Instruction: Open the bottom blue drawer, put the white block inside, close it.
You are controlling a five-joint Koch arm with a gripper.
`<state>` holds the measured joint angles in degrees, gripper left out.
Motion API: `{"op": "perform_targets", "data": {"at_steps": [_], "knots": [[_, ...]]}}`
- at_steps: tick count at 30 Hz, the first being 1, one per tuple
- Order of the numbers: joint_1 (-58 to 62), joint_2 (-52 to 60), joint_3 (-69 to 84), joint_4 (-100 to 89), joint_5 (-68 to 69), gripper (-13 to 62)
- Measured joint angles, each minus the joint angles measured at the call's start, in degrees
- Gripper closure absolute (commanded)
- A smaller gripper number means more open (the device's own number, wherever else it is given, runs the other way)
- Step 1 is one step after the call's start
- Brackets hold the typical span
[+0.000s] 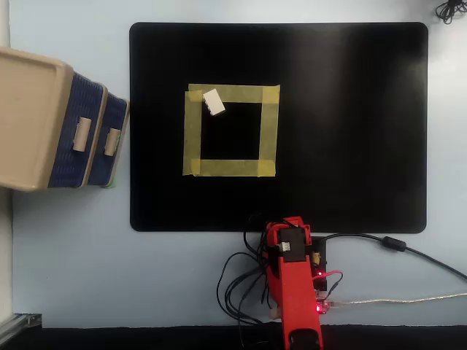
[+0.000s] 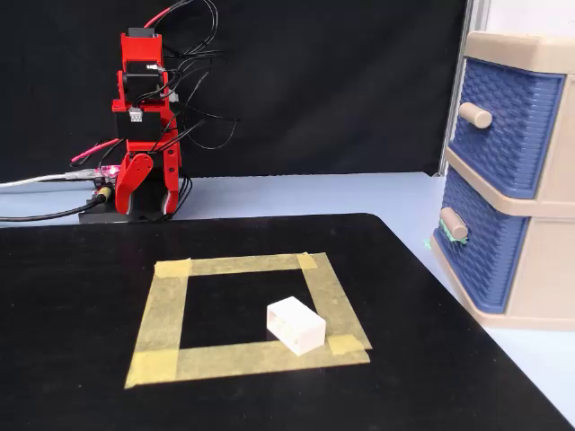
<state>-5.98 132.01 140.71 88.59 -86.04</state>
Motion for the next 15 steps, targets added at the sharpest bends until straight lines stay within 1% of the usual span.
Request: {"op": "perform_targets", "data": {"at_steps": [6, 9, 13, 14, 15], "knots": [[-0.79, 0.00, -0.09, 0.00, 0.00, 14.9], [-0.79, 0.00, -3.78, 2.46, -0.18, 15.3], [-1.85, -0.70, -26.02, 7.21, -0.97, 16.1], [-3.34, -1.67, -31.11, 6.06, -2.46, 16.3], [-7.82, -4.31, -34.10, 5.71, -5.89, 16.3]]}}
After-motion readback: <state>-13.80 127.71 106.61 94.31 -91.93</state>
